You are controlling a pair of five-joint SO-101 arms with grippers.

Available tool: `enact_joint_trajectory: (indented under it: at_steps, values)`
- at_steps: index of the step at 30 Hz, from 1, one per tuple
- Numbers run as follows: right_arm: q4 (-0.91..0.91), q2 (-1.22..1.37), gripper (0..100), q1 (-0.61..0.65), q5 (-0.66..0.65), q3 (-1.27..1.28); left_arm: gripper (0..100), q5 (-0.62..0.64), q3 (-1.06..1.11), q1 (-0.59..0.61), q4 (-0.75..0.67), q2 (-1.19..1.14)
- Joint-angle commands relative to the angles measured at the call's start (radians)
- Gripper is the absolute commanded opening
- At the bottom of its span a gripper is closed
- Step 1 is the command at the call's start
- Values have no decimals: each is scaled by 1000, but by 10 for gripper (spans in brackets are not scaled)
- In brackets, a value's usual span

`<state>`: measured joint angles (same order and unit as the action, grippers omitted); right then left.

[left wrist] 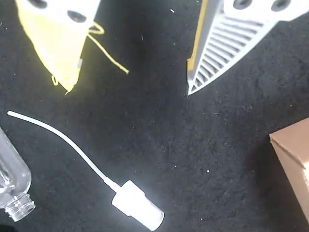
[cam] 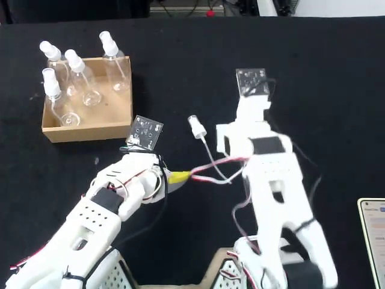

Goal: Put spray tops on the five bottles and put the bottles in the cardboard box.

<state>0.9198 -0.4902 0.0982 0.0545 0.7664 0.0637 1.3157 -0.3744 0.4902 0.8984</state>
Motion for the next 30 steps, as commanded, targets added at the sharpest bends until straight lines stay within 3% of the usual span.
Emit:
enact_joint_trajectory:
  at_steps: [1,5,9,30]
  values:
    - [187,107,178,-41,-11,-214,336,-11,-31,-7,3,14]
    - [440,255,230,-74,-29,-432,336,-14,-31,-12,3,14]
    - [531,374,231,-80,-135,-521,336,-14,-27,-12,3,14]
    - [264,375,235,-81,-305,-191,336,-14,-22,-13,3,21]
